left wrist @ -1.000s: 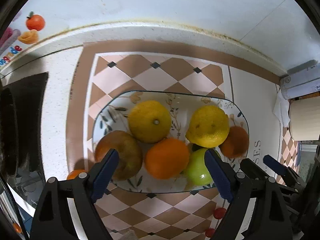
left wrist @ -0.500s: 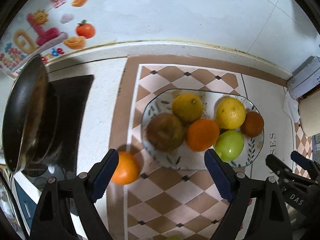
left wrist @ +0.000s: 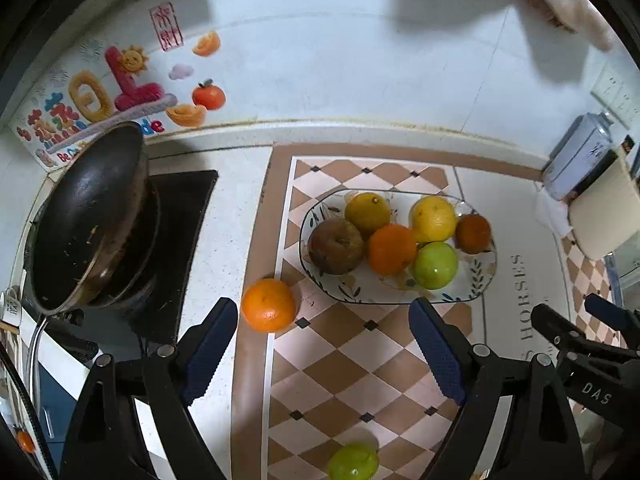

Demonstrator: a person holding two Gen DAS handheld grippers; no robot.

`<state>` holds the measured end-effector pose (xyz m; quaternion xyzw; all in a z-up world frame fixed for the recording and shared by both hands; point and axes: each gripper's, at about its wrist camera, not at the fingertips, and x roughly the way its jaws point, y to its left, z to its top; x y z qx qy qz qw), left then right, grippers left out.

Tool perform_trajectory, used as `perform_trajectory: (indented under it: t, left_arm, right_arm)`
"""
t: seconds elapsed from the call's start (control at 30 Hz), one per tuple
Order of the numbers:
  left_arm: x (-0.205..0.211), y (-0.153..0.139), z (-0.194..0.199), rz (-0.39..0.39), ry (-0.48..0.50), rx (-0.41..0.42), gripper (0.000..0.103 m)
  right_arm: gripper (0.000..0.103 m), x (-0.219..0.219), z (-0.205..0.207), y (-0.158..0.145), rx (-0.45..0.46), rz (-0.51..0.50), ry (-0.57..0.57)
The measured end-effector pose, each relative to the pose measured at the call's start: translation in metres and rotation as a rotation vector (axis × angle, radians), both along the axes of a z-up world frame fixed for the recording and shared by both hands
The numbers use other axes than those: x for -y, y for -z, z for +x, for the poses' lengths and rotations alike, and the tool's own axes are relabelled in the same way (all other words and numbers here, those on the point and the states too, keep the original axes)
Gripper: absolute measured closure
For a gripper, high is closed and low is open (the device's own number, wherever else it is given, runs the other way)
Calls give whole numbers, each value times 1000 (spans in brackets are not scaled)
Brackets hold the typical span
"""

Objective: Organize fruits
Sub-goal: 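Lift both tools away from the plate, then grasp the small green lime with the right tool while the left tool grasps the loose orange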

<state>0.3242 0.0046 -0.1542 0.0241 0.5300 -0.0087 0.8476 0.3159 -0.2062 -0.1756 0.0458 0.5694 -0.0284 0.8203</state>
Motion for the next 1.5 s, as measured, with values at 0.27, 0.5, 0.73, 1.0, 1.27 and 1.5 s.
perform_trajectory:
  t: [0.27,0.5,0.73,1.0,1.27,1.5]
  left_arm:
    - [-3,-43,-43,-29,34,91,15]
    - [-6,-73,-75,-49,55,157,15]
    - [-8,-79,-94,-62,60,170,15]
    - [-32,-32,-93,12,4,39,2]
    - [-82,61,-97,136,-125,-208,2]
    - [-104,94,-103,127,-208,-312,2]
  right_arm:
    - [9,-9,-42,-40,76,9,0]
    - [9,-15,-76,-84,163,8,9]
    - [9,-19,-100,-101,193,31,18]
    - [9,-45,-95,-37,12,196,-52]
    - [10,-109,-79,115,-396,337,-164]
    - [34,-142,-79,171,-533,360,-241]
